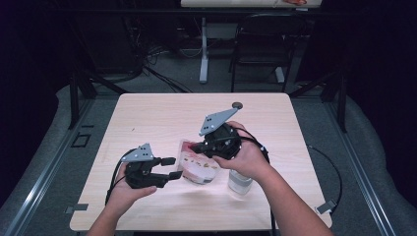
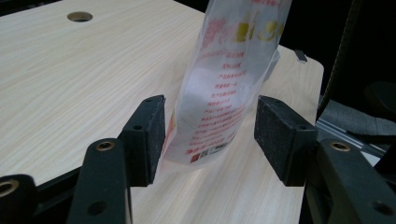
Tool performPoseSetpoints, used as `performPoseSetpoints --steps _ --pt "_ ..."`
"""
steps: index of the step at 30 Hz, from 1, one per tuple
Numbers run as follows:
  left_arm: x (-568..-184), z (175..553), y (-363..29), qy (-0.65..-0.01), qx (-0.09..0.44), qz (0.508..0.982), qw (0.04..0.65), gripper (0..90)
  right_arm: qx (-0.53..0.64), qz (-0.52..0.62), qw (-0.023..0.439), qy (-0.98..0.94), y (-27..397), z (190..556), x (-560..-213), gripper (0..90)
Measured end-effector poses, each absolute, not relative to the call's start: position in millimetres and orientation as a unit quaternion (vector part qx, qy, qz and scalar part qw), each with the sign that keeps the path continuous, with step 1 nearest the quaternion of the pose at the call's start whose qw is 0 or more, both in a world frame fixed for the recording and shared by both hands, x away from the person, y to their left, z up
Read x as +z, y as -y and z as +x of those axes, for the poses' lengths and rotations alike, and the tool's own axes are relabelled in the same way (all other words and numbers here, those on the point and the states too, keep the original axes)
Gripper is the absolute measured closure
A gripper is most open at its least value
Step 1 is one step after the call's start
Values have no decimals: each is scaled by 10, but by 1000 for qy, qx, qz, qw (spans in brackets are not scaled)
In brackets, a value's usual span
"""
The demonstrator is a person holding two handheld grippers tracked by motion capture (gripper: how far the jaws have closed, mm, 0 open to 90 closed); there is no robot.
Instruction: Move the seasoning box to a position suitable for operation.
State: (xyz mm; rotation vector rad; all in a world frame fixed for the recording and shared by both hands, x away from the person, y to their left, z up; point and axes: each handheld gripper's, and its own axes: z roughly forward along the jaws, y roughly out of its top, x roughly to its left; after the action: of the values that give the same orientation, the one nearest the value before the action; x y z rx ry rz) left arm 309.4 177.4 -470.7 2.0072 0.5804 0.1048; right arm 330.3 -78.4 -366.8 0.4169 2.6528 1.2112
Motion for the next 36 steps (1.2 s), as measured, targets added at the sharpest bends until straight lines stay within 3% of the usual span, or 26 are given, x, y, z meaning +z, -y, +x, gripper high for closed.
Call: performPoseSetpoints --steps 26,36 --pt "-5028 3140 -1580 -222 35 840 493 417 406 118 96 -901 708 3228 -3577 900" --pt "-5149 3169 -1543 -234 4 834 499 374 404 115 94 -902 670 3229 -3588 900"
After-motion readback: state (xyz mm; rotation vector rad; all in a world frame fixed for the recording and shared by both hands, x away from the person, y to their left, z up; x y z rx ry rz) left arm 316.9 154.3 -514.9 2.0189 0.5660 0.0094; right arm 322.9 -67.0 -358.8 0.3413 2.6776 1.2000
